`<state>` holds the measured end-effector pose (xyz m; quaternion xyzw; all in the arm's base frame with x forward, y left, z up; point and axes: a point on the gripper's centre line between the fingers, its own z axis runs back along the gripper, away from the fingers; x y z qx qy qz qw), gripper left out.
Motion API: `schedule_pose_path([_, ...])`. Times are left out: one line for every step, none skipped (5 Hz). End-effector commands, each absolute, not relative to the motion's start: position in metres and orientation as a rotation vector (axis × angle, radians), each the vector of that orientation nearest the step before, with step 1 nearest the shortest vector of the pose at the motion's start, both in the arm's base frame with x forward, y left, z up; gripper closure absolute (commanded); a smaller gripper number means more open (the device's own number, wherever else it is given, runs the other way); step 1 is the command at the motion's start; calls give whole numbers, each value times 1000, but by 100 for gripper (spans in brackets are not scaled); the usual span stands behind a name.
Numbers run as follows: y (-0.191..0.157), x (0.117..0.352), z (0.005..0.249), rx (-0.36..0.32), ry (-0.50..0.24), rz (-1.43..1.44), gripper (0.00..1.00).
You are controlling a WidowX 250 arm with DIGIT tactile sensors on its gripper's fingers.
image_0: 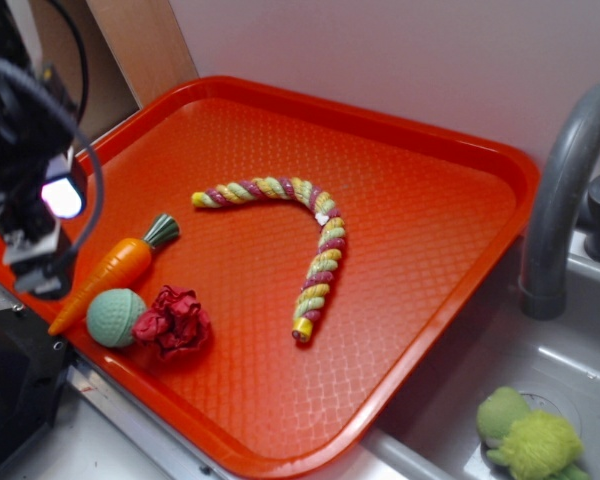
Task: Grab the green ball.
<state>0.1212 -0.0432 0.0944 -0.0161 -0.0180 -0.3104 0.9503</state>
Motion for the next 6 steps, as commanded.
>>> schedule_pose_path([-35,106,67,-36,17,-680,0])
schedule_pose_path([-34,106,48,-13,28,-691,0])
schedule_pose_path([-41,118,43,6,-33,-794,0])
schedule_pose_path([-48,125,36,-5,-61,-852,0])
schedule_pose_path([-52,125,44,-27,-78,-871,0])
schedule_pose_path([-59,123,39,-36,-69,-917,0])
